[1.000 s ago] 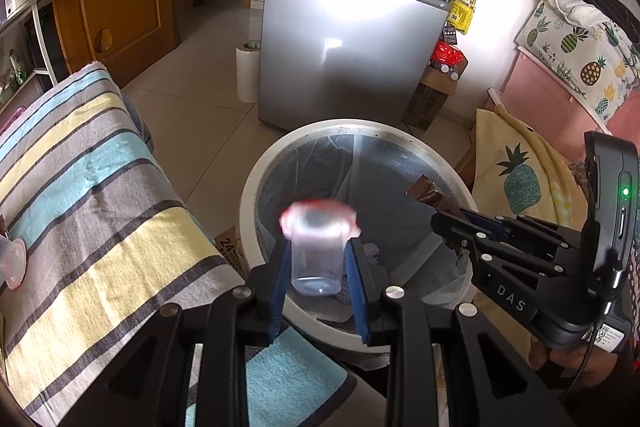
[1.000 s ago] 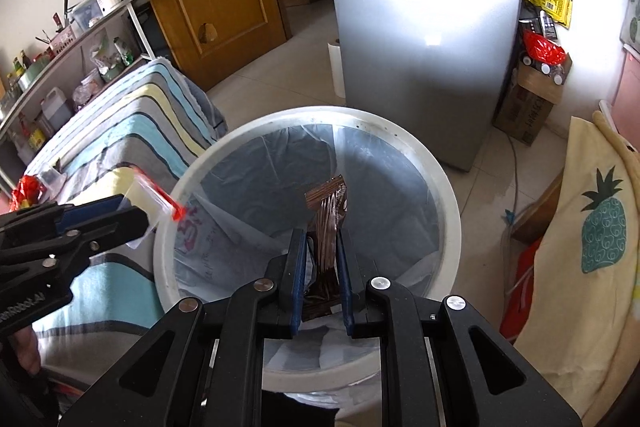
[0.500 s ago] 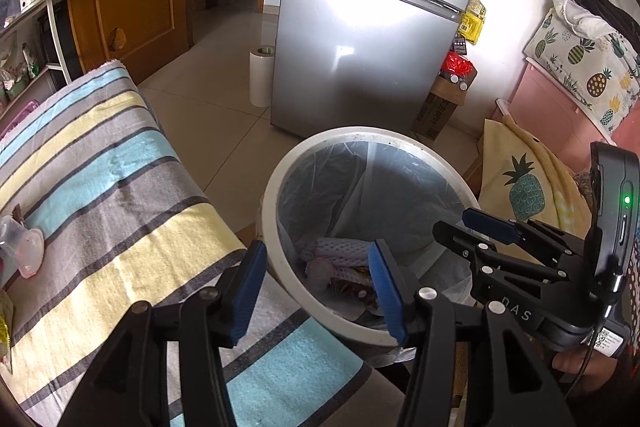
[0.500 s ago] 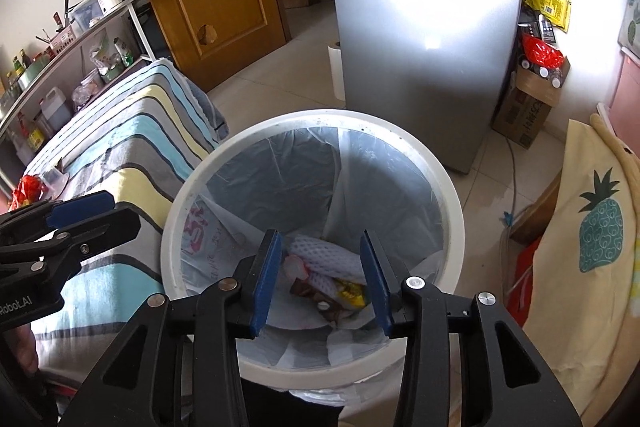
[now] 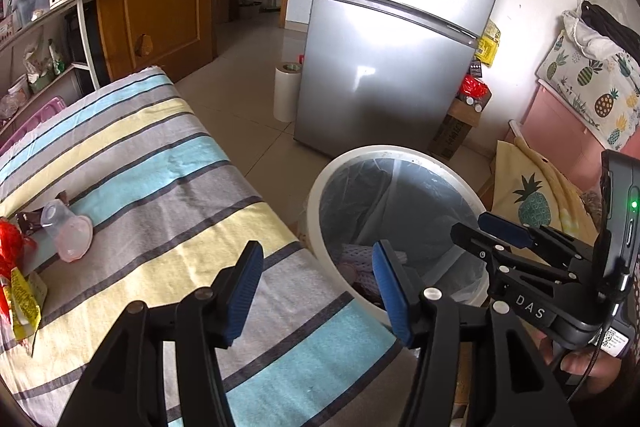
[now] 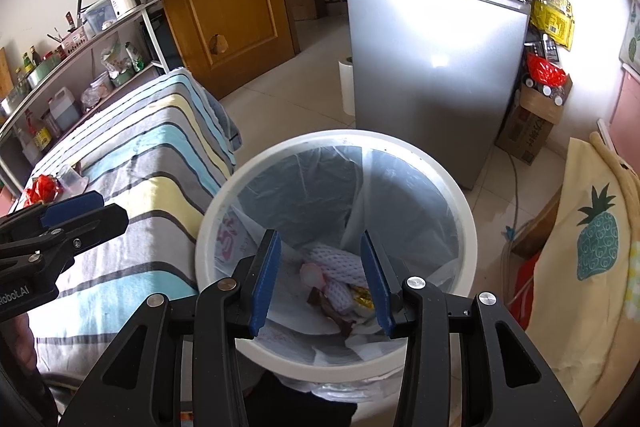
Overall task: Collect trash
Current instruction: 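Move both tools back over the table toward the red bag and pink cup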
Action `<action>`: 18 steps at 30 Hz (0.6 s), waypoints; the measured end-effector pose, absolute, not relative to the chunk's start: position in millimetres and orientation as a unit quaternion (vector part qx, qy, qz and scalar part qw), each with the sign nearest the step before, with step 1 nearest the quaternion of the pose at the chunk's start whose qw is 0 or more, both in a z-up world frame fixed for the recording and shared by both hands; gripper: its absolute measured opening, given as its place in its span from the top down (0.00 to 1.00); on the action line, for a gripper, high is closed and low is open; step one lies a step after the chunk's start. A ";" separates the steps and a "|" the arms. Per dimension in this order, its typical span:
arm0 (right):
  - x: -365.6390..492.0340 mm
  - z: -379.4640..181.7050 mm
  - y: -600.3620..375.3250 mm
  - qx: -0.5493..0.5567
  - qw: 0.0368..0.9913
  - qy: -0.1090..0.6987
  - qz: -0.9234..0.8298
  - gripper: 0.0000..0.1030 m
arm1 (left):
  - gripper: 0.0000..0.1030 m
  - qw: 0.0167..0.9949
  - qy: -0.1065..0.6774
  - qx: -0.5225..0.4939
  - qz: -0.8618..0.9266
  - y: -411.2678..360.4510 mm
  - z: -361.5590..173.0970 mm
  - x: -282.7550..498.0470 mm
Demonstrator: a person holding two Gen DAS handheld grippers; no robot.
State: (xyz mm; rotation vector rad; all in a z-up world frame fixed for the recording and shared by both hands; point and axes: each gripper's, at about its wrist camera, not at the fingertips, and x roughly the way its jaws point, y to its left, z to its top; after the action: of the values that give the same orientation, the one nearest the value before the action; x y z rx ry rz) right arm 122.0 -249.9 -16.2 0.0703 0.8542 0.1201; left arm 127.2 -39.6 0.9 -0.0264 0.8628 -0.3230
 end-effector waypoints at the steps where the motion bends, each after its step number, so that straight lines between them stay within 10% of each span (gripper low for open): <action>1: 121.3 -14.8 -247.6 0.033 0.908 0.413 0.059 0.58 | 0.42 0.898 0.412 -0.010 -0.152 -37.5 2.2 125.4; 18: 116.4 7.7 -186.6 0.020 0.918 0.379 0.115 0.58 | 0.38 0.921 0.376 -0.043 -0.086 34.0 18.9 101.8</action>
State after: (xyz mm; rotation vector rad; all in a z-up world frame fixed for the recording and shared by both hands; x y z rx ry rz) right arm 116.4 -186.6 7.7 0.0420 0.7799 0.2375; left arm 101.8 34.0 18.9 -0.0879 0.7731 -0.1765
